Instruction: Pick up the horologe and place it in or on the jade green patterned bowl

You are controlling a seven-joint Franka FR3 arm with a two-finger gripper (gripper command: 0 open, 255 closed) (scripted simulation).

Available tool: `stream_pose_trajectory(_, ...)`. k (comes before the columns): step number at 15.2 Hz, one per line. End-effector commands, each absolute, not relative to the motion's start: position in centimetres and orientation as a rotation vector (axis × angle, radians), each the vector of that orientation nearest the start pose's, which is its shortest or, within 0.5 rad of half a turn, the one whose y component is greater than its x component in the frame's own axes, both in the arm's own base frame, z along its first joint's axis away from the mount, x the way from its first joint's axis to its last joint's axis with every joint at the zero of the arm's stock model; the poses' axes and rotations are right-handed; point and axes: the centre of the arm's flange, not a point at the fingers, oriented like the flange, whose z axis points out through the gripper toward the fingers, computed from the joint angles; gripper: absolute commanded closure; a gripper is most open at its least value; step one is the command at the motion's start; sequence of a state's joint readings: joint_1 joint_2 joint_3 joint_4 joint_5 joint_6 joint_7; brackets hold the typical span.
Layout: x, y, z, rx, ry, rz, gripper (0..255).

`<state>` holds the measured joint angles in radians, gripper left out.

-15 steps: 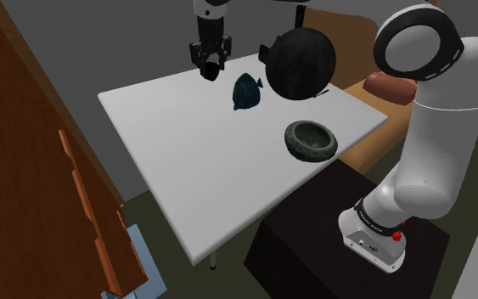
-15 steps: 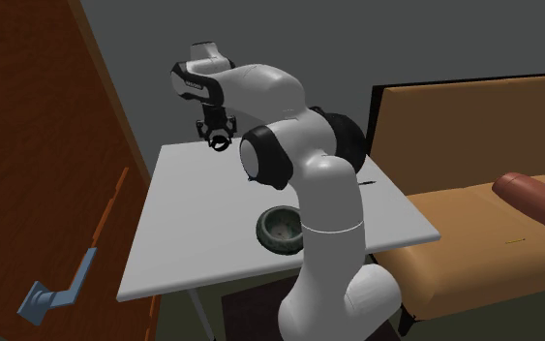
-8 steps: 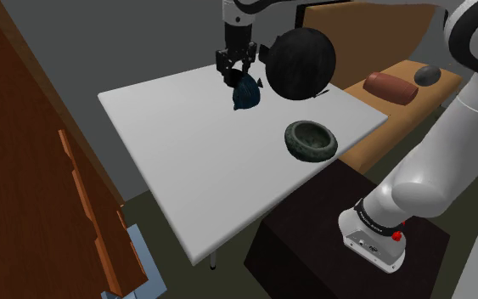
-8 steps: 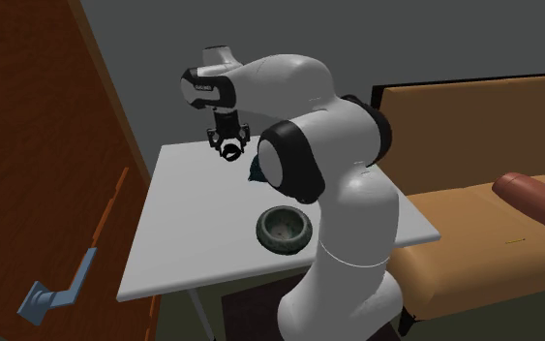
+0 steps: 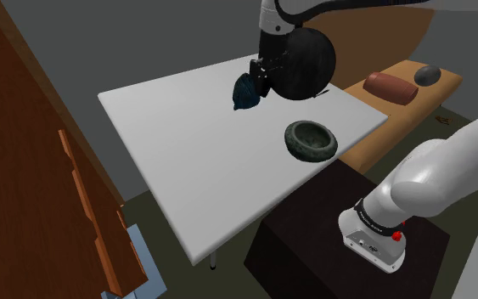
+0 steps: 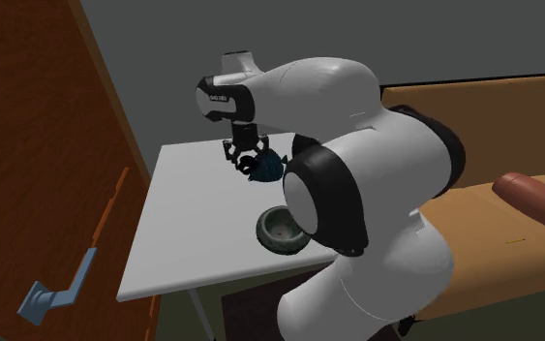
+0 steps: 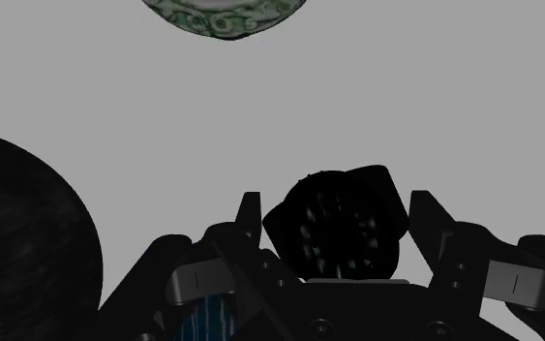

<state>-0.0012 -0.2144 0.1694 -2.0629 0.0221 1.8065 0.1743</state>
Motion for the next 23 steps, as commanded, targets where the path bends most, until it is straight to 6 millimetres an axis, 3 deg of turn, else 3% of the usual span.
stream_pose_trajectory(1, 45.4, 8.2, 52.2, -3.162, 0.026, 0.067, 255)
stream_pose_trajectory(14, 29.4, 1.9, 52.7, -3.162, 0.026, 0.067, 255)
stream_pose_trajectory(23, 29.4, 1.9, 47.9, -3.162, 0.026, 0.067, 255)
